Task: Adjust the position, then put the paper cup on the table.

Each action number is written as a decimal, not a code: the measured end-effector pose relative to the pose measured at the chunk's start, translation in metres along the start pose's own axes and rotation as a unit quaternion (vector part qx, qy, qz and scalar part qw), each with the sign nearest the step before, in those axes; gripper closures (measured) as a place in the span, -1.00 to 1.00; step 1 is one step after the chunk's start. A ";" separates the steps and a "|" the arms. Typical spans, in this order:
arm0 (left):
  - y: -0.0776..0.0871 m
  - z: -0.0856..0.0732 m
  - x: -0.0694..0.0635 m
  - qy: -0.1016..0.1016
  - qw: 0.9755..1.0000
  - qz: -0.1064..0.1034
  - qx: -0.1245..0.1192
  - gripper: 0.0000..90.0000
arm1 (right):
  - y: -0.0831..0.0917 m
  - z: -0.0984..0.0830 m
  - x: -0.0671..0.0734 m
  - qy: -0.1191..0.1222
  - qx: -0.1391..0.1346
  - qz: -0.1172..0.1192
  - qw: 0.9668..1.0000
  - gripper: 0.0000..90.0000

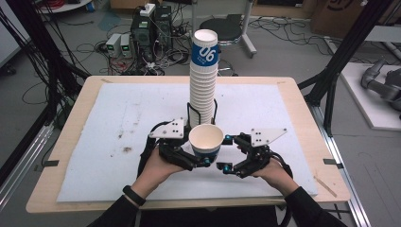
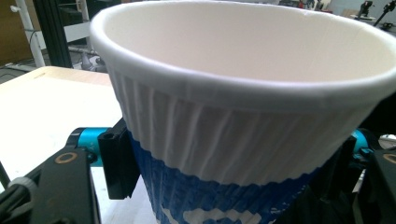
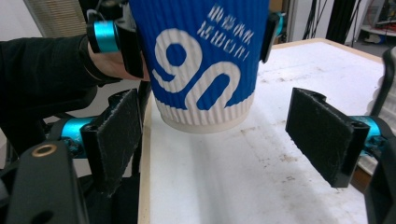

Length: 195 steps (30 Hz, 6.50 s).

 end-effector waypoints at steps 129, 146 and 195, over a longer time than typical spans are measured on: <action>0.027 -0.005 0.015 -0.026 0.996 0.081 -0.010 -0.49 | 0.060 -0.012 -0.036 -0.016 -0.027 -0.146 0.989 -0.57; 0.037 -0.006 0.013 -0.024 0.995 0.098 -0.016 -0.49 | 0.065 -0.008 -0.041 -0.017 -0.033 -0.153 0.988 -0.57; 0.132 -0.015 0.043 -0.011 0.953 0.302 -0.019 -0.49 | 0.062 -0.005 -0.056 -0.017 -0.033 -0.164 0.986 -0.57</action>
Point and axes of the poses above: each handheld gripper's, and its own axes: y roughly backward along the jaws, z roughly out of its top, x roughly to its left, the point moved 3 cm from there along -y, roughly forward along the jaws, and after that the axes turned 7 degrees about -z, right-handed, at the moved point
